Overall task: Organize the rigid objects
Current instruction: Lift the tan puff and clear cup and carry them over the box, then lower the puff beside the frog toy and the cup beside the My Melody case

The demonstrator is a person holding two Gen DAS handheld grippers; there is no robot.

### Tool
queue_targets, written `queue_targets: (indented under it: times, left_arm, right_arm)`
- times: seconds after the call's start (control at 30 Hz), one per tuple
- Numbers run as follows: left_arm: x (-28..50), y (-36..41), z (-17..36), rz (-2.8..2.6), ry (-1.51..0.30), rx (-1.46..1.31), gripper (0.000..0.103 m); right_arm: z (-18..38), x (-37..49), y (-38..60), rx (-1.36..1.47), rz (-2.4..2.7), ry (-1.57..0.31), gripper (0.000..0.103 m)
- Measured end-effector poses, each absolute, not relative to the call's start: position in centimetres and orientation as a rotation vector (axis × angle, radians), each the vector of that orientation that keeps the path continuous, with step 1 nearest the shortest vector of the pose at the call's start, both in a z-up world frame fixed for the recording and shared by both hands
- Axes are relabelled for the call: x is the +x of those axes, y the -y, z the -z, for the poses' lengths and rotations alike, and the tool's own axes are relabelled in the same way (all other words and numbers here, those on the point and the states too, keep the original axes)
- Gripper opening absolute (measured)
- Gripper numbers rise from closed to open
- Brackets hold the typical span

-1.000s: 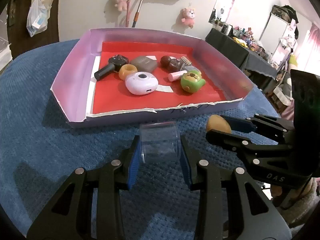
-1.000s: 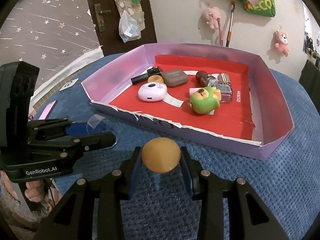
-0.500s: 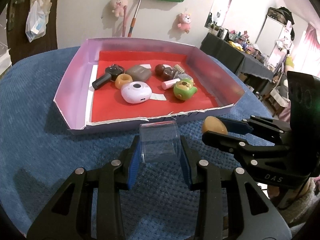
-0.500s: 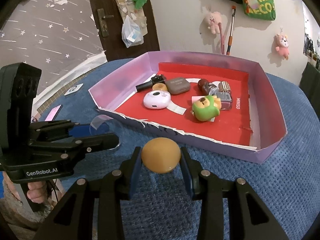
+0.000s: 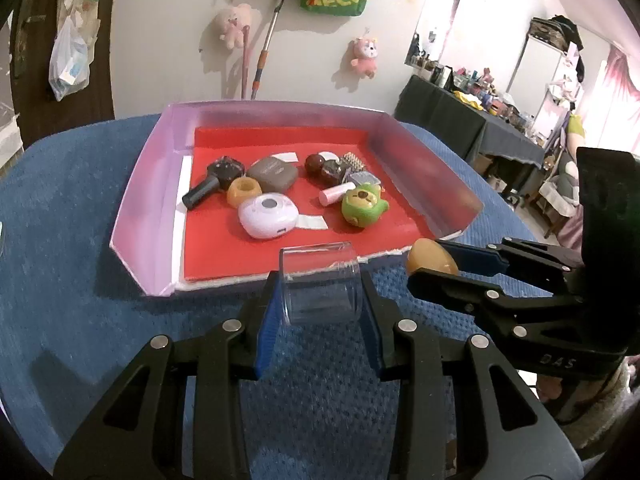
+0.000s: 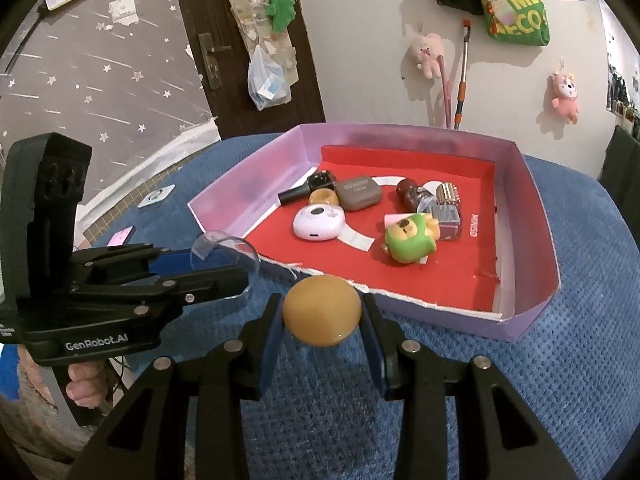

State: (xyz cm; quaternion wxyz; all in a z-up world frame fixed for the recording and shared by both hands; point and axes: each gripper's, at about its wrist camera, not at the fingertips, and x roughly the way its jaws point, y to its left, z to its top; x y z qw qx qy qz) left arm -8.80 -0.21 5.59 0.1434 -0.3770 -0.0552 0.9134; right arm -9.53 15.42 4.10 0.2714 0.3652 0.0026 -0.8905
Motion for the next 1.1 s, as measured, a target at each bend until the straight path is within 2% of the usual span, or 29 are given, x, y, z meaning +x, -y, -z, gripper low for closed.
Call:
queue_targets:
  times: [0.47,1.1]
  left_arm:
    - [-12.4,0.3,-5.8,-2.63,0.133,-1.105,0.034]
    - [-16.9,0.3,-2.0,-2.469,0.199,-1.315,0.034]
  right_arm:
    - [-5.3,-12.8,-16.2,0.99,2.381,0.036,0.04]
    - [-1.2,-18.9,-16.3,1.25,2.255,0.106,0.04]
